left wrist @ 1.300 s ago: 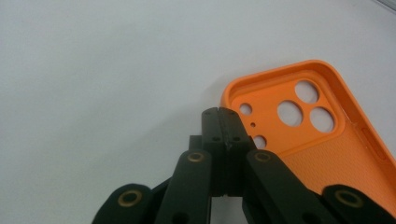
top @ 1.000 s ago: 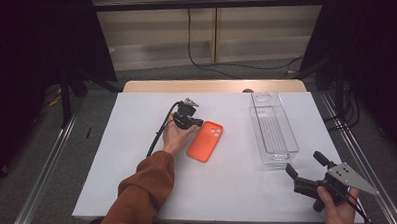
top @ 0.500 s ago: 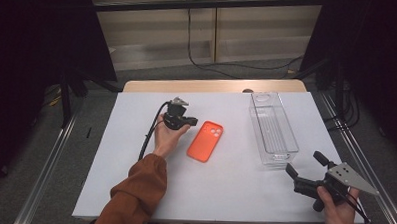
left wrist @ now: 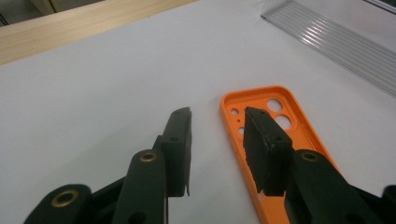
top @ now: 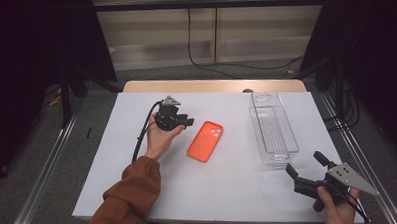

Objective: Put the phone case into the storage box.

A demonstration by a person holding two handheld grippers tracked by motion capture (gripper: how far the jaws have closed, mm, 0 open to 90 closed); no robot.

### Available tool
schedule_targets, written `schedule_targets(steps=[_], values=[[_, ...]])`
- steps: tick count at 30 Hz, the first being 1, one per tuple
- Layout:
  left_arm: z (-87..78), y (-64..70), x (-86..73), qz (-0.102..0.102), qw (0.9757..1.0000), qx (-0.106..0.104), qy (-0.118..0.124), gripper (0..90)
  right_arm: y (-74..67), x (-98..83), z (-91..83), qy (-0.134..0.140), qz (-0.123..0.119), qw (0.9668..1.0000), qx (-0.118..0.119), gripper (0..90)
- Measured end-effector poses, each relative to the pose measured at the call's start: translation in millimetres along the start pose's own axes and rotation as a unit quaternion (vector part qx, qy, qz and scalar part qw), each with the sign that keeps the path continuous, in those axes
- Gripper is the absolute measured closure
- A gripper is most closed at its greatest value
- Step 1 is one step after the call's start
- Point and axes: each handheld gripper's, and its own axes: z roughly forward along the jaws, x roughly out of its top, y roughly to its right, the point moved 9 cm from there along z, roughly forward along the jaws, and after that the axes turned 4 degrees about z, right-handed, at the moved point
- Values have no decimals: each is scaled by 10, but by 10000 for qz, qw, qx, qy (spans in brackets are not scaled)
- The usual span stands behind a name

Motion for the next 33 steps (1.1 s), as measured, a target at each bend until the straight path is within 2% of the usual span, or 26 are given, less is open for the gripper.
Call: schedule_targets(steps=[3,4,5,6,7,8,9,10,11,14,17,21,22,24,27,31,33], values=[[-54,-7,-33,-3,9999,91,56,504,0,0,2,3,-2,10000,-5,0],[-65,-27,-59,-1,9998,180,3,504,2,-2,2,-6,-18,10000,7,0],[-66,-40,-83,-59,9997,237,-34,436,5,-2,3,-12,-15,10000,-8,0],[-63,-44,-99,-127,9997,219,-14,391,5,-3,3,-15,-5,10000,-2,0],[-65,-64,-133,-190,9994,297,-19,359,7,-1,3,-4,-23,10000,-3,0],[-65,-64,-133,-190,9994,297,-19,311,7,-1,3,-4,-23,10000,-3,0],[-69,-81,-146,-139,9993,353,-32,311,3,-2,2,-9,-14,10000,4,0],[-73,-81,-148,-184,9991,373,-14,229,4,-3,1,-12,-16,10000,-5,0],[-81,-78,-149,-200,9991,361,-12,207,5,-2,3,-6,-18,10000,0,0],[-132,-64,-128,-131,9993,343,43,181,7,-2,3,-4,-23,10000,-3,0],[-188,-47,-124,-192,9992,334,48,114,1,-3,2,-14,-10,10000,4,0],[-242,-11,-139,-287,9990,344,56,70,3,-4,0,-17,-12,10000,-8,0],[-256,-9,-147,-236,9991,349,39,65,2,-2,1,-5,-10,10000,-11,0],[-271,18,-156,-263,9991,342,56,55,1,-3,1,-15,-13,10000,-10,0],[-296,68,-159,-250,9995,195,94,45,-2,-3,3,-13,-6,10000,-5,0],[-331,123,-158,-295,9994,140,79,43,0,-1,1,-2,-11,10000,-12,0],[-331,171,-163,-385,9992,-42,63,44,1,-2,0,-5,-19,10000,-12,0]])
